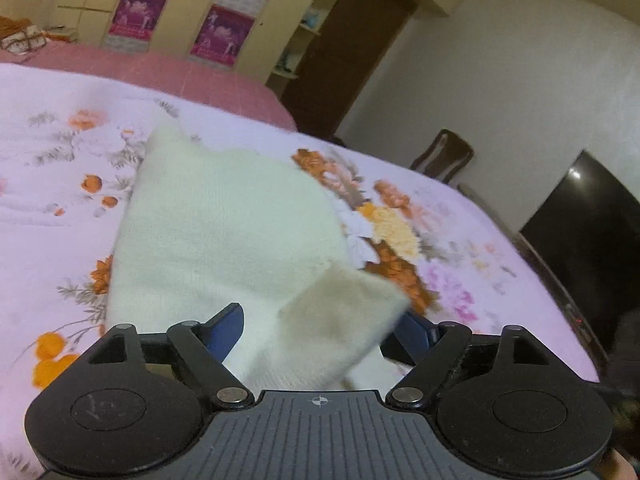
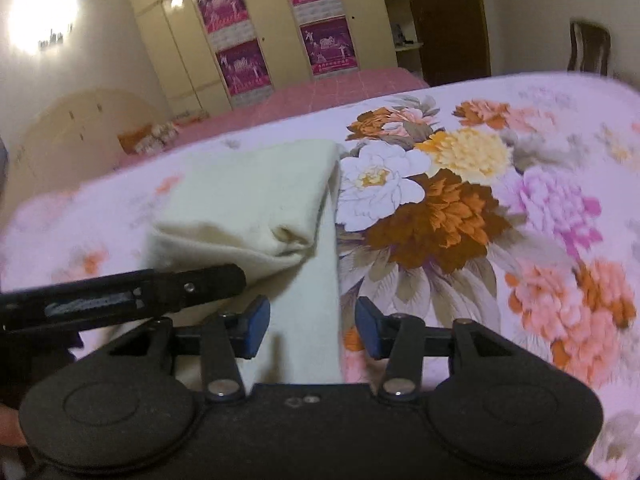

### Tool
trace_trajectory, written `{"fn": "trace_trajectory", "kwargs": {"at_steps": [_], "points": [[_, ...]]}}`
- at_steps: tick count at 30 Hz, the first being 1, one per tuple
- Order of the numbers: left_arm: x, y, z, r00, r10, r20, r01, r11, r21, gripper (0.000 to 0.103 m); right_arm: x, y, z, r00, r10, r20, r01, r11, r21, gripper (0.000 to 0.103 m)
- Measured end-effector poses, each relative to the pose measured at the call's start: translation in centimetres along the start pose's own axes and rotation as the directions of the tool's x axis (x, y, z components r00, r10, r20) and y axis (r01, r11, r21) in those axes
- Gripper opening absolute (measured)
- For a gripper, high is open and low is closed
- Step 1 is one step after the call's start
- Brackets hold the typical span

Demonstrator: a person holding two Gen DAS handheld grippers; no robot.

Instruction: Fold small clothes

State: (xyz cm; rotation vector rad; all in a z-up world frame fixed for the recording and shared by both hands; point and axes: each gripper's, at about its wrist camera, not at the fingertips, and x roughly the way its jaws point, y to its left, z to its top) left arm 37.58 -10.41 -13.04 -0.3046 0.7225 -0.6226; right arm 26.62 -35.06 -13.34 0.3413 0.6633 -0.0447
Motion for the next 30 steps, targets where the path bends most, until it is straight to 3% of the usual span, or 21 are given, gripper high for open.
{"fn": "trace_trajectory", "kwargs": {"at_steps": [2,8,11,14,18,19,23,27,30], "points": [[-1.6,0.1,-0.6,1.0,-0.005,0.025,0.004,1.0,0.005,0.081,-0.7,-0.9,0.1,1.0,0.028,0.008,-0.028,0.997,0.069,0.057],[-3.1,3.7,-1.6,0.984,0.169,0.06,-0.17,0.985,0.019,0.081,0.5,-1.4,1.5,0.986,0.166,0.002,-0.161,0.958,0.237,0.057],[-2.0,4.9,-2.0,0.973,0.227,0.042,-0.229,0.972,0.044,0.081,3.5,-0.8,2.0,0.985,0.166,-0.043,-0.15,0.958,0.245,0.056],[0.0,5.7,-2.5,0.974,0.226,-0.012,-0.226,0.974,0.013,0.081,5.9,-0.8,2.4,0.984,0.166,-0.066,-0.143,0.954,0.263,0.057],[0.5,5.6,-2.6,0.975,0.22,0.002,-0.22,0.975,0.017,0.081,7.7,-0.9,3.1,0.983,0.17,-0.062,-0.147,0.951,0.271,0.053],[0.6,5.4,-2.7,0.976,0.219,0.003,-0.219,0.975,0.025,0.081,8.0,-0.7,3.4,0.984,0.167,-0.058,-0.148,0.956,0.255,0.044],[0.9,5.4,-2.3,0.977,0.212,0.015,-0.213,0.977,0.011,0.081,7.9,1.5,4.4,0.988,0.149,-0.03,-0.144,0.982,0.122,0.022],[1.6,4.9,-1.8,0.981,0.194,0.019,-0.194,0.981,-0.004,0.081,7.4,3.8,6.1,0.988,0.154,-0.008,-0.154,0.985,-0.084,0.017],[2.2,4.7,-1.9,0.985,0.174,0.003,-0.174,0.985,-0.012,0.081,6.7,2.9,6.9,0.992,0.123,-0.008,-0.123,0.984,-0.131,0.016]]}}
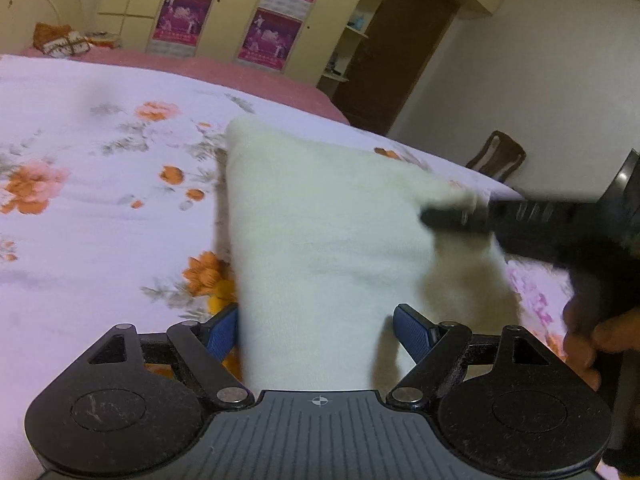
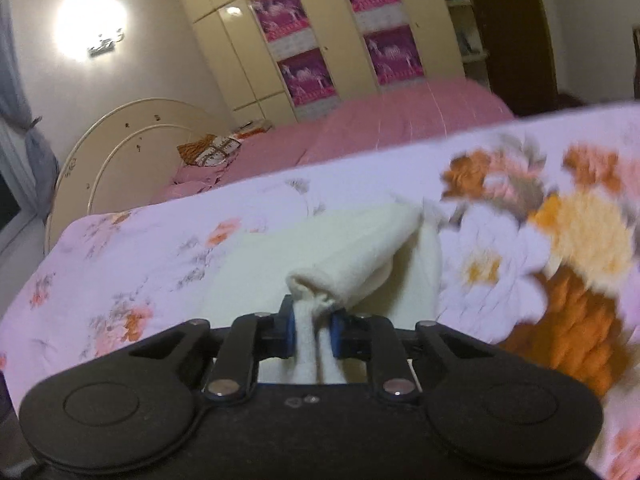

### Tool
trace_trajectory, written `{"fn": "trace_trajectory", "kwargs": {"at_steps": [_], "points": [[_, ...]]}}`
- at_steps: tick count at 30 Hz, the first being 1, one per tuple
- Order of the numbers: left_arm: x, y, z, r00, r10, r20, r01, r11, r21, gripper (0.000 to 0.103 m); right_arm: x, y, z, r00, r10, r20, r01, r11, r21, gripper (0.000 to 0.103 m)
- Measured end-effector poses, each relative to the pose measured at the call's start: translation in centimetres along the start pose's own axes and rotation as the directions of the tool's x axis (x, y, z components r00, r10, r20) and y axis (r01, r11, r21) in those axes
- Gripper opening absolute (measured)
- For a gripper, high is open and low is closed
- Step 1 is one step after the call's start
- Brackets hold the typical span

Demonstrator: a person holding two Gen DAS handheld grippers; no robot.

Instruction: Fold small clothes

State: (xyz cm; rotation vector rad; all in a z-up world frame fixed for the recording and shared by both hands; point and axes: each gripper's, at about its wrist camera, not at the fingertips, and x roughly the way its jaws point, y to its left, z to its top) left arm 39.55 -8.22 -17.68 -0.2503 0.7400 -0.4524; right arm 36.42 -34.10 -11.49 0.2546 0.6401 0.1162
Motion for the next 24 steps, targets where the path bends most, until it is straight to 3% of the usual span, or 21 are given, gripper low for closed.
{"fn": "trace_trajectory", "kwargs": {"at_steps": [3,7,13,16,17,19,21,24], "points": [[0.3,-0.2,-0.7,1.0,0.01,0.01,-0.011,0.999,0.035,0.081,1.3,-2.9,-1.9,0.993,-0.06,-0.099,0.067,0.995,0.074,0.016],[-0.3,-0.3,-0.3,1.0,0.005,-0.005,-0.004,1.0,0.021,0.081,0.0,-2.3,-1.7,0.994,-0.085,-0.063,0.09,0.993,0.081,0.033],[-1.4,0.5,1.3,0.999,0.014,0.045,-0.012,0.999,-0.038,0.081,-4.3,-1.9,-3.4,0.994,-0.076,-0.072,0.085,0.989,0.12,0.043],[0.3,1.4,1.4,0.999,0.048,-0.011,-0.048,0.997,-0.065,0.081,-4.9,-1.8,-5.4,0.989,-0.086,-0.125,0.102,0.986,0.131,0.035],[0.8,1.7,1.0,0.998,0.052,-0.031,-0.054,0.996,-0.07,0.081,-4.9,-1.7,-6.1,0.985,-0.101,-0.143,0.12,0.984,0.128,0.024],[0.7,1.3,0.5,0.998,0.055,-0.013,-0.056,0.998,-0.018,0.081,-4.7,-2.0,-7.7,0.974,-0.122,-0.192,0.148,0.981,0.127,0.011],[0.5,1.0,0.6,0.998,0.056,-0.022,-0.056,0.998,-0.005,0.081,-5.6,-2.1,-8.5,0.974,-0.13,-0.184,0.155,0.979,0.131,0.008],[-0.2,1.3,1.8,1.0,0.028,-0.006,-0.028,0.998,-0.063,0.081,-6.2,-2.1,-8.1,0.972,-0.133,-0.196,0.16,0.978,0.13,0.009]]}}
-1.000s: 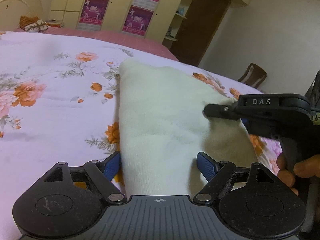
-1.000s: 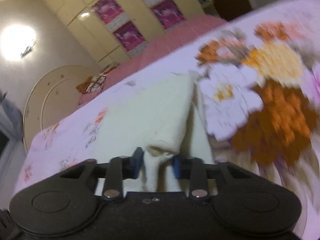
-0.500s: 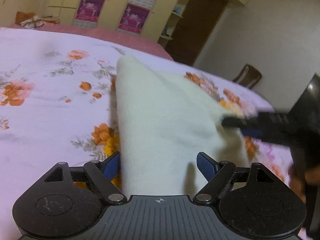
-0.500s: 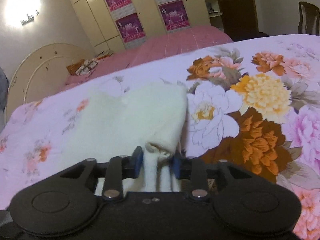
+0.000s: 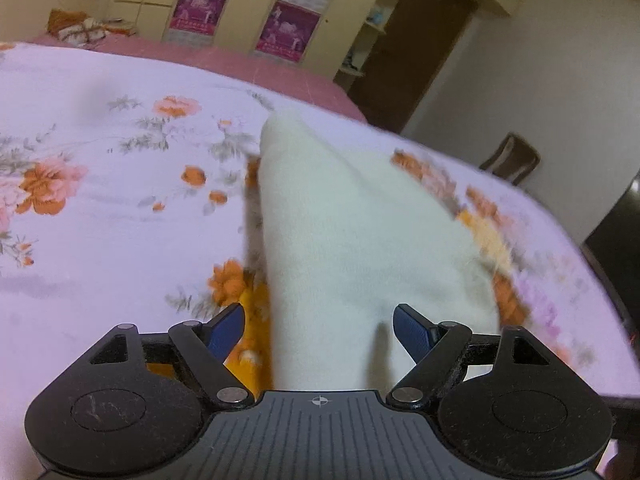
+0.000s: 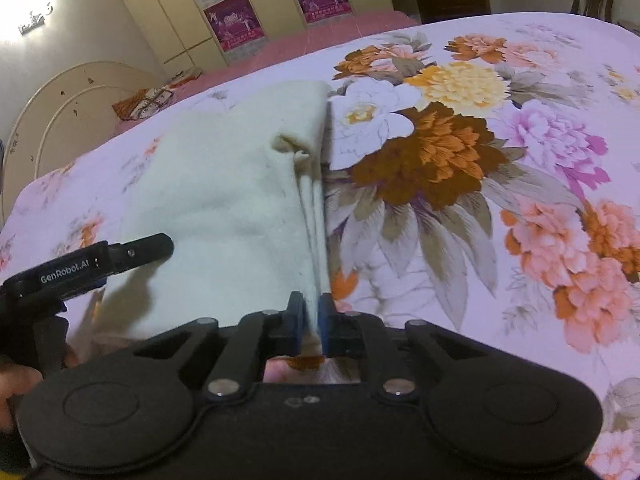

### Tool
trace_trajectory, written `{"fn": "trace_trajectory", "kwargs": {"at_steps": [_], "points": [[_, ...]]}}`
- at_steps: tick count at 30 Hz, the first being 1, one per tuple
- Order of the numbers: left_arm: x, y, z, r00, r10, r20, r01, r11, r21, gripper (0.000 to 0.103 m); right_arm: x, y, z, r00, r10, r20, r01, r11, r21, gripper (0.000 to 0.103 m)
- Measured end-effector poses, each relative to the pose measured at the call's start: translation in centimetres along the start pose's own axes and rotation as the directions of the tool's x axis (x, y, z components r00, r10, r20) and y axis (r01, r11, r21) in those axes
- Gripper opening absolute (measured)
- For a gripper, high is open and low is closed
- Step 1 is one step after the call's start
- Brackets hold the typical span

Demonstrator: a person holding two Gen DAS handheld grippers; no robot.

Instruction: Fold small clothes

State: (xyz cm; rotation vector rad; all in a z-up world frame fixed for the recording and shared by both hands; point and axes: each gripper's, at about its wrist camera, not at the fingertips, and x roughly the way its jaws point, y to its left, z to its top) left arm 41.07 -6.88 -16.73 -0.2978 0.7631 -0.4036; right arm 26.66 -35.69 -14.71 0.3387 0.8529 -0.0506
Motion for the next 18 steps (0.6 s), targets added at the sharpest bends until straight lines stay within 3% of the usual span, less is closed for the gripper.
{"fn": "trace_trajectory", "kwargs": {"at_steps": [1,3,5,6,11,15,16,17,18], "points": [[-0.1,0.0,0.5,1.0,0.0,0.017,0.0,1.0,-0.005,0.081,-0.4,0.1,0.4,1.0,-0.001,0.009,0.001,1.0,0.001,0.011],[0.4,-0.1,1.7,1.0,0.002,0.024,-0.002,1.0,-0.009,0.081,-1.2,0.0,1.6,0.998,0.015,0.062,-0.016,1.0,0.024,0.025],[1.5,0.1,2.7,1.0,0.01,0.008,-0.01,1.0,-0.026,0.081,-1.1,-0.1,3.2,0.994,0.041,0.102,-0.046,0.998,0.053,0.05],[2.2,0.3,3.2,1.0,0.013,0.0,-0.013,0.999,-0.043,0.081,-0.8,0.0,4.1,0.992,0.041,0.121,-0.05,0.997,0.066,0.055],[5.3,1.9,5.1,1.0,0.024,-0.006,-0.025,0.988,-0.15,0.081,2.8,-0.5,8.7,0.984,0.071,0.162,-0.096,0.983,0.155,0.064],[7.4,3.1,6.3,0.999,0.037,-0.005,-0.038,0.976,-0.216,0.081,7.2,-0.7,11.6,0.99,0.062,0.126,-0.085,0.979,0.186,0.063],[7.8,3.4,6.7,0.999,0.039,0.001,-0.038,0.972,-0.23,0.081,8.3,-0.5,12.1,0.992,0.044,0.117,-0.064,0.983,0.171,0.05],[8.2,3.6,7.1,0.999,0.045,0.007,-0.042,0.97,-0.241,0.081,9.1,-0.3,12.4,0.993,0.035,0.109,-0.051,0.988,0.148,0.025],[8.4,4.0,7.6,0.998,0.058,0.019,-0.051,0.964,-0.261,0.081,9.4,0.0,12.5,0.993,0.033,0.116,-0.048,0.991,0.125,0.019]]}}
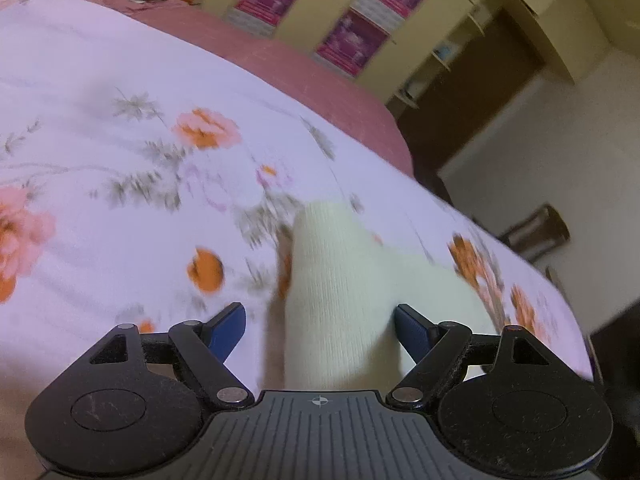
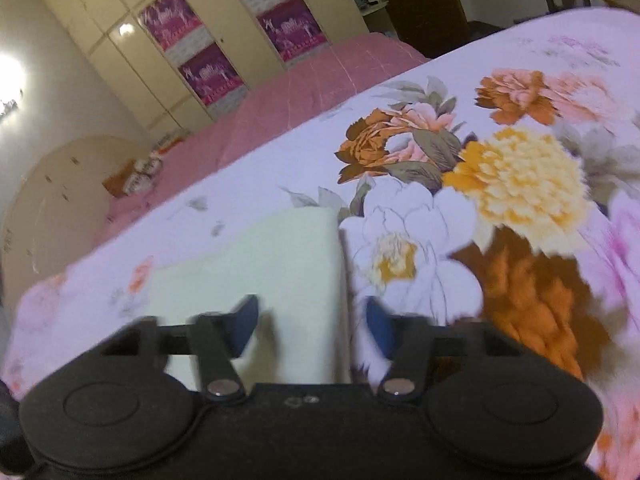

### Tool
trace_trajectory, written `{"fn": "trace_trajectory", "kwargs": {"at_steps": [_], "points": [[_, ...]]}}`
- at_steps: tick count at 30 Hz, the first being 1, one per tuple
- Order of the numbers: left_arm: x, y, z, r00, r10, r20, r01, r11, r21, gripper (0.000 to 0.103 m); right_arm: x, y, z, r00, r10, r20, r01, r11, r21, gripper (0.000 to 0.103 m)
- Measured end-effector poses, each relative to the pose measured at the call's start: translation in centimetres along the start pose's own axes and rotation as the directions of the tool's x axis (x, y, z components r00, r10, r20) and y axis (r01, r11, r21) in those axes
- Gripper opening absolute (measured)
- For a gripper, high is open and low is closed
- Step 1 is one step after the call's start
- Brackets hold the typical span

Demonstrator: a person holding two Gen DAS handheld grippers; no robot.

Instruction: Fold small clothes

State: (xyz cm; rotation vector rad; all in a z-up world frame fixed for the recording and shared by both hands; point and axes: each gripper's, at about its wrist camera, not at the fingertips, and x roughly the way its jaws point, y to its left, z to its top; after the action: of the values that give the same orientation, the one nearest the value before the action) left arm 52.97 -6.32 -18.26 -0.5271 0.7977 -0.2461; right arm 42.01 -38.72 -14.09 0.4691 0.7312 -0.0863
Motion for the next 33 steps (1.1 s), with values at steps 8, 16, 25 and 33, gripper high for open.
{"fn": "trace_trajectory", "kwargs": {"at_steps": [8,16,25,33], "points": [[1.3,-0.1,1.1,0.999,0.044,0.031,-0.046,0.997,0.065,0.081,1.2,-0.1,-0.6,0.998,-0.053,0.031,0.056,0.991,-0.123,0.034],[1.7,-2.1,1.4,0.998,0.056,0.032,-0.06,0.99,0.131,0.081,0.0,3.5,1.8,0.99,-0.026,0.137,0.054,0.978,-0.203,0.034],[2.5,-2.1,0.8,0.996,0.08,0.029,-0.084,0.98,0.181,0.081,5.5,3.4,1.6,0.996,-0.086,0.038,0.093,0.961,-0.26,0.03],[1.2,-2.7,0.2,0.995,0.096,0.024,-0.099,0.975,0.2,0.081,2.6,4.2,1.7,0.996,-0.064,0.06,0.077,0.966,-0.248,0.034]]}}
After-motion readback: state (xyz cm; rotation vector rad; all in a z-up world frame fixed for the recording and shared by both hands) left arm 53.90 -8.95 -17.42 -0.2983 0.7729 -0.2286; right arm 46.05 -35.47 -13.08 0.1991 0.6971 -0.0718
